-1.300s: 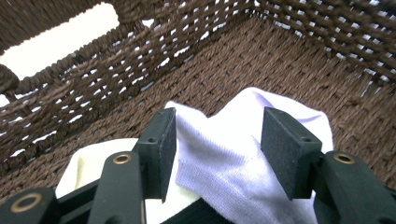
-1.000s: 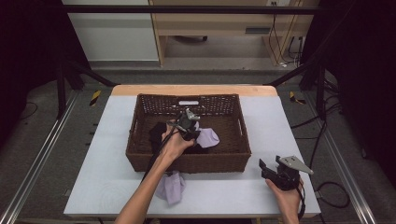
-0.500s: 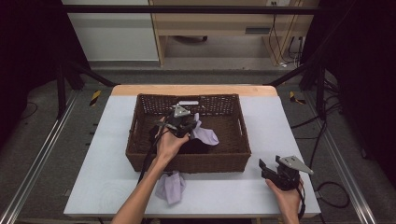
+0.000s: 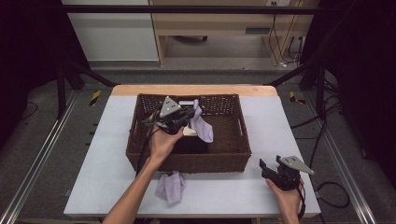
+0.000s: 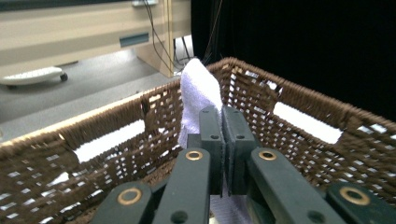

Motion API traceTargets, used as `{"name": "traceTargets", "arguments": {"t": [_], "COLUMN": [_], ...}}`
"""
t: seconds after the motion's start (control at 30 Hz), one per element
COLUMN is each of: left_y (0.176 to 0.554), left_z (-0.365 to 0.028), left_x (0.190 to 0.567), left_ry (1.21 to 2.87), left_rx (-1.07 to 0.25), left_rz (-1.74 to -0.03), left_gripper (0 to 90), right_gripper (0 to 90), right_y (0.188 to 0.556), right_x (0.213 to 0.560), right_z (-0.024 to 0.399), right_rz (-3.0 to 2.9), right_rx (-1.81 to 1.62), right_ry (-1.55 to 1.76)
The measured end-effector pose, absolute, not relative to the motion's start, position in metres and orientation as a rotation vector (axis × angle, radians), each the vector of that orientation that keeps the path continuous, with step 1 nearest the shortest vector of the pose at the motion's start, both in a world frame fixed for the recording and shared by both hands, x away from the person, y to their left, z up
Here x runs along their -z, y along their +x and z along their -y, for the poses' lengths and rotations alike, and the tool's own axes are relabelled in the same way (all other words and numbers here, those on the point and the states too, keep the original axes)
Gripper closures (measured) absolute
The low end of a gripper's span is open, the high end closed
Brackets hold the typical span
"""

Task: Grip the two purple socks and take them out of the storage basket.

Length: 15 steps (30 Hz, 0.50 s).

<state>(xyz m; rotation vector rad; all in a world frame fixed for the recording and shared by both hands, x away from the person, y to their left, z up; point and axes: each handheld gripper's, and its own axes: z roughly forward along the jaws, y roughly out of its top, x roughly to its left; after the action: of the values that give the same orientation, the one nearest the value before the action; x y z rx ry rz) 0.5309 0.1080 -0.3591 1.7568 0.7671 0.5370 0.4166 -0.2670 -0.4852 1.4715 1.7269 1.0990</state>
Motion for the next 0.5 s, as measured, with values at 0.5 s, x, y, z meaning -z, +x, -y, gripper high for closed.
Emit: {"name": "traceTargets", "arguments": {"t": [0.5], "left_y": [0.489], "left_z": [-0.136], "left_x": [0.303], "left_ry": [1.68], "left_rx": [-0.535], "left_rz": [-0.651], "left_gripper": [87.5], "right_gripper": [31.3], "right_y": [0.417], "right_x": [0.485], "right_z": [0.267], "right_rz": [-1.731], "right_rx": [-1.098], "right_ry": [1.477]}}
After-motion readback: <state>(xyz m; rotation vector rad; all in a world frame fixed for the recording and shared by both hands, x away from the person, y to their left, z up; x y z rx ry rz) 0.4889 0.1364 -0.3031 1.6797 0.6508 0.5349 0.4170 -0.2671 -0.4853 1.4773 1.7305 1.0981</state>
